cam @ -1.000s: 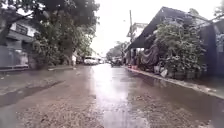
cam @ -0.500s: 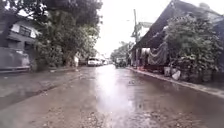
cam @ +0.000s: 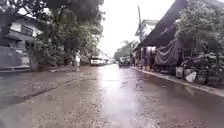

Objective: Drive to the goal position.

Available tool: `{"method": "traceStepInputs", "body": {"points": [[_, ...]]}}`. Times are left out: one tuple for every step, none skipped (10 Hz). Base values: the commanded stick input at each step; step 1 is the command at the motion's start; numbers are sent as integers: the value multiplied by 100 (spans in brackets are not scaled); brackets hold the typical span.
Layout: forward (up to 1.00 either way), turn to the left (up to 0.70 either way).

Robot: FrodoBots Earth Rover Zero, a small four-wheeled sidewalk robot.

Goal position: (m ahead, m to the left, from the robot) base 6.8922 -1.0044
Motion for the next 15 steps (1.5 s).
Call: {"method": "traceStepInputs", "body": {"points": [[100,0],[100,0],[100,0],[100,0],[100,7],[100,27],[100,0],[100,0],[100,0],[100,0],[100,0],[100,0],[100,0],[100,0],[100,-6]]}}
